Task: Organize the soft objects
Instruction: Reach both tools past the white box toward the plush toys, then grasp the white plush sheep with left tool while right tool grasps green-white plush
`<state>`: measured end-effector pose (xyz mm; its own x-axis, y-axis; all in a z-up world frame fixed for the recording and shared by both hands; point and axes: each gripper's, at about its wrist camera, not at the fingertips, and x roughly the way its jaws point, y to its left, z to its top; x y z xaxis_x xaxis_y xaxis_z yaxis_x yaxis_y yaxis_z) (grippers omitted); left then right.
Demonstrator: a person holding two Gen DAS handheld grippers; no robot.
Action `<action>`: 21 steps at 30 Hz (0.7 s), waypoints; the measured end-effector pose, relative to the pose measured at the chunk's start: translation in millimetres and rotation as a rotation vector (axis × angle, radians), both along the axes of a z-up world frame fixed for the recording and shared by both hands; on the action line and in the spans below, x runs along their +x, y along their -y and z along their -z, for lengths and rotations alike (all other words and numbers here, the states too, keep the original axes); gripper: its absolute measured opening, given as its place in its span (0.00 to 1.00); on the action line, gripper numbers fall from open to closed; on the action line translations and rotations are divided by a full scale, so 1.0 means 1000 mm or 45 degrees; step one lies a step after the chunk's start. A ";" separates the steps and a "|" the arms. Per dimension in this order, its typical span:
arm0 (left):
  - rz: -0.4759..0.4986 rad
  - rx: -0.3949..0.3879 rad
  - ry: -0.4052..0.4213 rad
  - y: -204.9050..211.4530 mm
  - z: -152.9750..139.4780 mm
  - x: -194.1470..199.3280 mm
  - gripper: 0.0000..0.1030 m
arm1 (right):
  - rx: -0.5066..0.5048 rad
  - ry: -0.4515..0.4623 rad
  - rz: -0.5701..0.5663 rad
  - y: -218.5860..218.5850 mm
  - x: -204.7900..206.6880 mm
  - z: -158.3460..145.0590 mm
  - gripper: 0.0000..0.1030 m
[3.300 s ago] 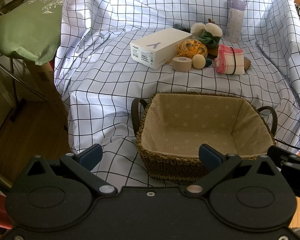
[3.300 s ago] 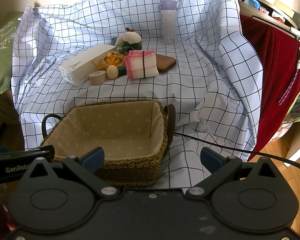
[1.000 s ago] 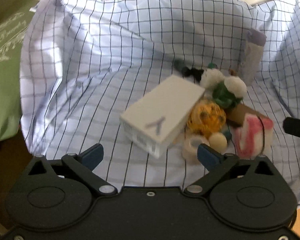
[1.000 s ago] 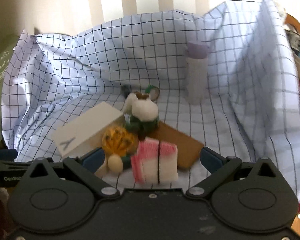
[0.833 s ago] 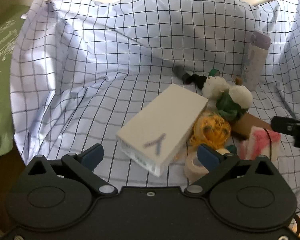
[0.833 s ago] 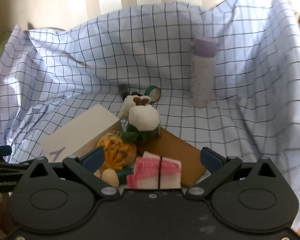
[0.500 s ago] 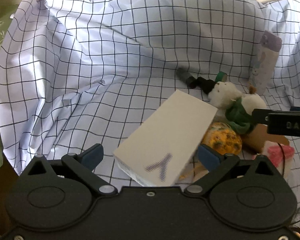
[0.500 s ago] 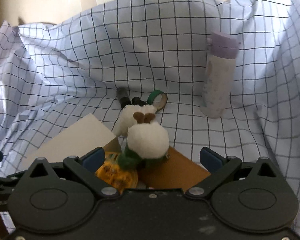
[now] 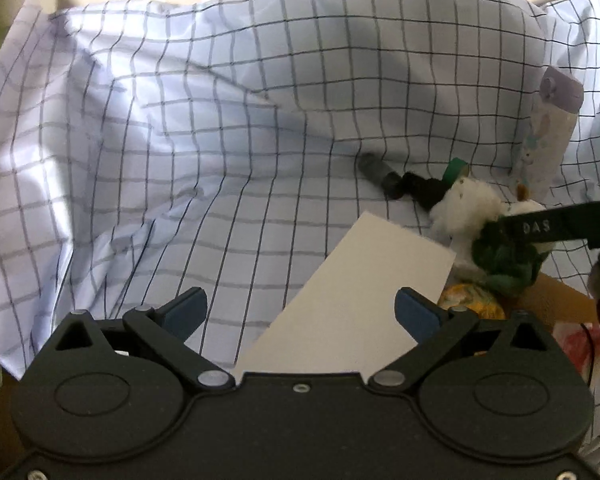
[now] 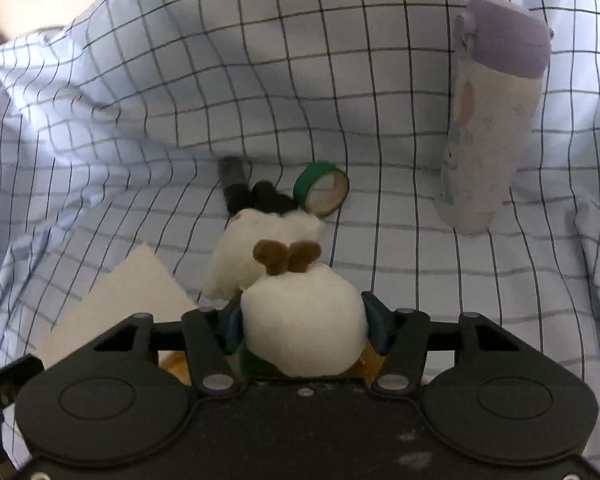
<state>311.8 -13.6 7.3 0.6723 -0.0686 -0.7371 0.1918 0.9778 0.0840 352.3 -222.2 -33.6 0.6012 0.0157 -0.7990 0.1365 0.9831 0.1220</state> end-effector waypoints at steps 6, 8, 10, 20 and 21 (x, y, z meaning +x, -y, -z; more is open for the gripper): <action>0.083 0.024 -0.012 0.024 -0.006 0.027 0.95 | -0.038 0.058 0.042 0.017 0.016 -0.009 0.54; 0.114 0.012 -0.026 0.033 -0.009 0.036 0.95 | -0.038 0.077 0.056 0.025 0.017 -0.012 0.54; 0.134 0.009 -0.045 0.042 -0.009 0.047 0.95 | -0.045 0.086 0.075 0.031 0.018 -0.014 0.54; 0.145 -0.048 -0.210 0.077 0.002 0.100 0.95 | -0.071 0.074 0.127 0.059 0.011 -0.006 0.54; 0.149 -0.042 -0.220 0.082 0.004 0.103 0.95 | -0.083 0.074 0.131 0.061 0.009 -0.005 0.54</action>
<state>414.6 -95.3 3.1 0.5223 -0.1649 -0.8367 0.3131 0.9497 0.0083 360.8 -283.0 -28.6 0.6425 -0.0994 -0.7598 0.2316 0.9704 0.0689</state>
